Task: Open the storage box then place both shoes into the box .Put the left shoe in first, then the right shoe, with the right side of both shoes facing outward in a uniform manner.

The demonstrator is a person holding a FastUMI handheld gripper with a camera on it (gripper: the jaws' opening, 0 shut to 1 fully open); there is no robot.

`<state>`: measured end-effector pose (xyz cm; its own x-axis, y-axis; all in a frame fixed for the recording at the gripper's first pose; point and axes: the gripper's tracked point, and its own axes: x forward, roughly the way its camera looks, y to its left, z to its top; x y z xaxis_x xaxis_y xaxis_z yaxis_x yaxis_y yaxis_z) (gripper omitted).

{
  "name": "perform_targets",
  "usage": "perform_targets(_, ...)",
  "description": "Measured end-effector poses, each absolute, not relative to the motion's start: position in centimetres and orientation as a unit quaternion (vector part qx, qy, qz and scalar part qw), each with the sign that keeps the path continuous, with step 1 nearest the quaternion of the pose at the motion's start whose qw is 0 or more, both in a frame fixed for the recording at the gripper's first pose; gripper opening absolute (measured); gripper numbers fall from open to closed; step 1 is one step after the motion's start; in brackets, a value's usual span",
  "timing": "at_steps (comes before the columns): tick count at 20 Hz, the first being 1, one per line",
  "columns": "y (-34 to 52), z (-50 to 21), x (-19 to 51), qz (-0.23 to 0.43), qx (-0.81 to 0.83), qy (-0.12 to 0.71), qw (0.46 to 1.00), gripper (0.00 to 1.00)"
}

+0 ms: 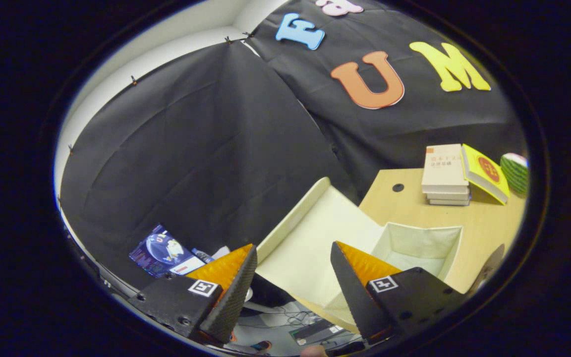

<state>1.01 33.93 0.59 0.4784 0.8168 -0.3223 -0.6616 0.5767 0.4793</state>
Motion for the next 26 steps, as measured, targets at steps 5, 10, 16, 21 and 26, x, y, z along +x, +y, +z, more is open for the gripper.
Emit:
perform_targets(5,28.7,1.7,2.9,0.355,0.133,0.226,0.897,0.97)
perform_targets(10,21.4,3.3,4.1,0.288,0.112,0.192,0.931,1.00)
perform_targets(16,9.8,3.1,5.8,0.186,0.024,0.159,0.969,1.00)
perform_targets(21,2.1,-2.2,6.8,0.151,0.004,0.218,0.964,1.00)
perform_targets(26,-1.7,-11.4,7.4,0.145,0.003,0.324,0.935,1.00)
